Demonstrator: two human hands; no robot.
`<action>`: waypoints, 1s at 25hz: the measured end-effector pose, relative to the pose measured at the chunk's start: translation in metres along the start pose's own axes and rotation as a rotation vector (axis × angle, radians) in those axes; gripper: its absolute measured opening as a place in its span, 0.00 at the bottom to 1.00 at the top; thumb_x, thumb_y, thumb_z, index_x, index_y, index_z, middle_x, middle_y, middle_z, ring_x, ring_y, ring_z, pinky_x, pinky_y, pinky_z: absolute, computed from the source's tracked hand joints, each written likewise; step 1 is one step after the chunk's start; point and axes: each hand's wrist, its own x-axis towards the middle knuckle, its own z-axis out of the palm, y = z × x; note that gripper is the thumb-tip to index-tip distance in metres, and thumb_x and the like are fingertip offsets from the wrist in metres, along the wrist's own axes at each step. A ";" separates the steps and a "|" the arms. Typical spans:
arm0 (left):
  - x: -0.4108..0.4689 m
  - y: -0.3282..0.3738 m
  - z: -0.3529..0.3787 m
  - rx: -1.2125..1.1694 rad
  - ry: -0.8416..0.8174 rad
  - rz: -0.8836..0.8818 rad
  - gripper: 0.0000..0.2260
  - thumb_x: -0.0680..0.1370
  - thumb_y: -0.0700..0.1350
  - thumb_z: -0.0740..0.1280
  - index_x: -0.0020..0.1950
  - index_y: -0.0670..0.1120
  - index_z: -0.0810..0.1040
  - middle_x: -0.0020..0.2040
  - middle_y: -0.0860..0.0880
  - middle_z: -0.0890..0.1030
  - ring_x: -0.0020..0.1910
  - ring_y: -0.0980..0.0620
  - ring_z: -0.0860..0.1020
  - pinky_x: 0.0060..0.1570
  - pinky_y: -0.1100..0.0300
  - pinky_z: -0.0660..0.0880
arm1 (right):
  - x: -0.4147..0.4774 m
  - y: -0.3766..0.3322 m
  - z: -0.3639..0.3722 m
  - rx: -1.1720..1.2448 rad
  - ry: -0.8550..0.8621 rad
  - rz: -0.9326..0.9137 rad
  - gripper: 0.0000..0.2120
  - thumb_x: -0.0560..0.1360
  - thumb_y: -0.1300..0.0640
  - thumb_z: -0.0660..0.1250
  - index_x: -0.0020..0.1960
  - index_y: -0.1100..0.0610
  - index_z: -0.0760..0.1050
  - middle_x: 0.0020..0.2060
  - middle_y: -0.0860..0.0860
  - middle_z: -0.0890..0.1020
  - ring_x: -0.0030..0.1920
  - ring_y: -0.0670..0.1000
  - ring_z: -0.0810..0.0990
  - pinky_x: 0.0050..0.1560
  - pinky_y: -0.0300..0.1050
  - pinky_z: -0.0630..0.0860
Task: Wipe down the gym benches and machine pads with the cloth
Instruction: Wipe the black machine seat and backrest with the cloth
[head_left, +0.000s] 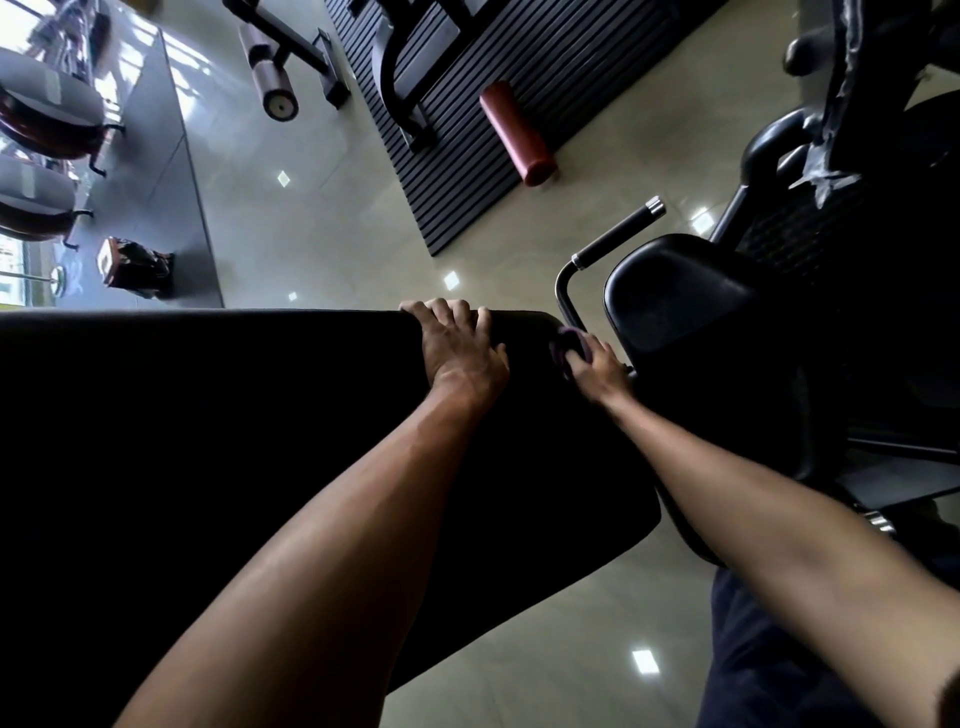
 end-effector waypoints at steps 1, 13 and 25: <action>0.000 0.000 -0.001 -0.001 0.001 0.002 0.26 0.83 0.61 0.45 0.77 0.50 0.61 0.73 0.40 0.66 0.70 0.34 0.64 0.68 0.30 0.55 | 0.016 -0.017 0.003 -0.008 -0.017 0.020 0.21 0.77 0.40 0.58 0.69 0.36 0.72 0.70 0.51 0.73 0.68 0.59 0.74 0.66 0.48 0.66; 0.002 0.002 -0.001 -0.020 -0.032 0.000 0.26 0.83 0.60 0.45 0.77 0.49 0.61 0.72 0.40 0.67 0.69 0.34 0.64 0.68 0.30 0.54 | 0.016 -0.009 0.005 -0.035 0.012 -0.082 0.18 0.79 0.41 0.59 0.68 0.38 0.74 0.66 0.50 0.76 0.66 0.57 0.76 0.65 0.50 0.70; 0.031 0.021 0.004 -0.048 -0.098 0.020 0.28 0.84 0.60 0.46 0.77 0.46 0.60 0.70 0.41 0.70 0.67 0.37 0.68 0.67 0.36 0.59 | 0.091 -0.074 0.012 -0.269 -0.159 -0.063 0.23 0.71 0.33 0.54 0.51 0.46 0.79 0.57 0.55 0.83 0.59 0.61 0.80 0.50 0.48 0.69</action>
